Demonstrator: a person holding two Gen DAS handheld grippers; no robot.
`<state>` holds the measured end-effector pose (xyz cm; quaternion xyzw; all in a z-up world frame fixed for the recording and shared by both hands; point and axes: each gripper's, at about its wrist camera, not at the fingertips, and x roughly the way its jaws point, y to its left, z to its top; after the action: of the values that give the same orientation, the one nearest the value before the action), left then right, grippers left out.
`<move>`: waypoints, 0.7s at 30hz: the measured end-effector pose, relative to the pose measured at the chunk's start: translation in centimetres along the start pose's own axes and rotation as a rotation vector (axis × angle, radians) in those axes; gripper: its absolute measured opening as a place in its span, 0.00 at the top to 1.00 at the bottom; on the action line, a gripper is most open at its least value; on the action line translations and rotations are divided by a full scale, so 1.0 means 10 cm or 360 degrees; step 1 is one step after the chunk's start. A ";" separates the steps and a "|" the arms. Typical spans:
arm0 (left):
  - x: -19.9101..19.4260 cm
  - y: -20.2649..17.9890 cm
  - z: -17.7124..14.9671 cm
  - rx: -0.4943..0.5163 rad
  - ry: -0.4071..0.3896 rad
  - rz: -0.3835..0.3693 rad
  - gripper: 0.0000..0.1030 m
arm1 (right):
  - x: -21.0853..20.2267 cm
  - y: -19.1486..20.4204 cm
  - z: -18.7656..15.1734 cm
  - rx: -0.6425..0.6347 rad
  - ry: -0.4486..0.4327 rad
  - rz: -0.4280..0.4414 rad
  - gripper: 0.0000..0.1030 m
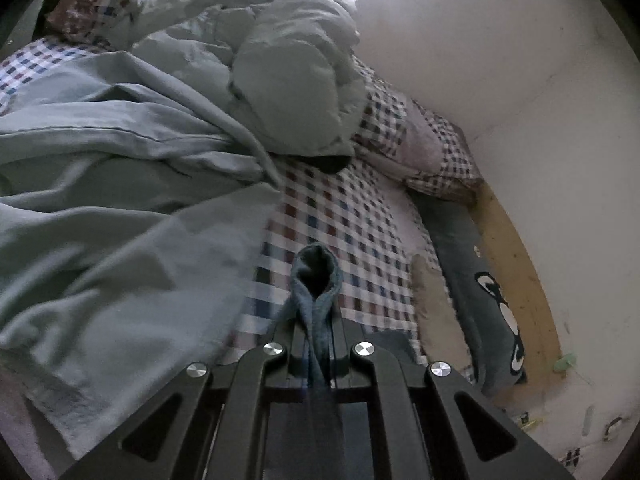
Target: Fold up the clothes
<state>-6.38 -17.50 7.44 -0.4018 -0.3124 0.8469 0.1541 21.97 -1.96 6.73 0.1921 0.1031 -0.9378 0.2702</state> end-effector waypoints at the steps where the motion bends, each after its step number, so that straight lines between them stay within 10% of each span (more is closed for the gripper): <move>1: 0.05 -0.08 -0.01 0.0000 0.0006 -0.0008 0.95 | -0.03 -0.08 -0.04 0.0038 0.0004 -0.0008 0.95; 21: 1.59 -1.74 -0.51 0.0150 0.0229 0.0027 0.95 | -0.67 -1.82 -0.81 0.0570 0.0116 -0.0313 0.95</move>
<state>-12.24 5.87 7.10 -0.4565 -0.2568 0.8309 0.1877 19.72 18.76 3.82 0.2598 -0.0374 -0.9555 0.1349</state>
